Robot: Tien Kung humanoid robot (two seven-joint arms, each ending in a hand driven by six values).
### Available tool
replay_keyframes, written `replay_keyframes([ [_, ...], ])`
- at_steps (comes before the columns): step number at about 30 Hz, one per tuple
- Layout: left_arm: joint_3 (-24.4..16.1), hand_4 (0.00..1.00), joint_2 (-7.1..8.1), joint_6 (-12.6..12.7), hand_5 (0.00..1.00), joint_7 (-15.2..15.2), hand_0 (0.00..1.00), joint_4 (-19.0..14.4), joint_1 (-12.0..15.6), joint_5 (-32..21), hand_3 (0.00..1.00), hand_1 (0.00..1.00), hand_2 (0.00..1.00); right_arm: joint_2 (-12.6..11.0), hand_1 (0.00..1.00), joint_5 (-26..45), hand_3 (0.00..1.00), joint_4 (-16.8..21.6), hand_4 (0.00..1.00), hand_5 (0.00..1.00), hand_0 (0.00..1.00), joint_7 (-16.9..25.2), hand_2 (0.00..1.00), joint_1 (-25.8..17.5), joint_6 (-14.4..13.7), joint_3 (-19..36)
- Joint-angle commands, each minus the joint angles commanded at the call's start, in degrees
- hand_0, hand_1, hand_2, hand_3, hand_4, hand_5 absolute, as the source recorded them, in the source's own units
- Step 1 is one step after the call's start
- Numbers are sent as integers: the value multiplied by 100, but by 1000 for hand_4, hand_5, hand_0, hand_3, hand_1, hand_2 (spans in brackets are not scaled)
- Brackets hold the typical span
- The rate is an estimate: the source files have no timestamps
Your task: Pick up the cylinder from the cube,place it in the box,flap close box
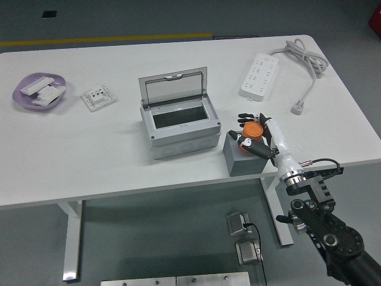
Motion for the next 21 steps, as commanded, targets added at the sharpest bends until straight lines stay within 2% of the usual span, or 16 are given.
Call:
replay_keyframes([
  [5, 1, 589, -5, -7, 170, -6, 644, 0, -3, 2, 610, 586, 525, 5, 608, -66, 642, 1, 803, 165, 547, -28, 612, 0, -79, -11],
  [6, 0, 588, -7, -8, 169, -6, 644, 0, -2, 1, 610, 586, 526, 6, 564, -85, 630, -1, 633, 19, 479, -37, 588, -3, -100, -16],
  [11, 7, 588, -10, -14, 169, -1, 644, 0, 2, 0, 610, 586, 526, 7, 564, -121, 630, -13, 633, 19, 479, -79, 588, -5, -151, -37],
  [12, 7, 586, -10, -15, 167, 0, 644, 0, 2, 2, 610, 587, 526, 9, 541, -120, 629, -17, 435, 2, 527, -86, 567, -3, -154, -39],
  [17, 3, 586, -8, -17, 167, -6, 644, 0, -4, 10, 610, 587, 526, 13, 541, -87, 629, -37, 435, 2, 527, -101, 567, 8, -167, -46],
  [18, -1, 585, -7, -17, 166, -8, 644, 0, -6, 14, 611, 585, 526, 13, 534, -74, 625, -40, 380, 2, 547, -97, 554, 10, -174, -48],
  [21, -9, 585, -6, -16, 166, -10, 644, 0, -9, 24, 611, 585, 526, 14, 534, -33, 625, -47, 380, 2, 547, -87, 554, 14, -197, -52],
])
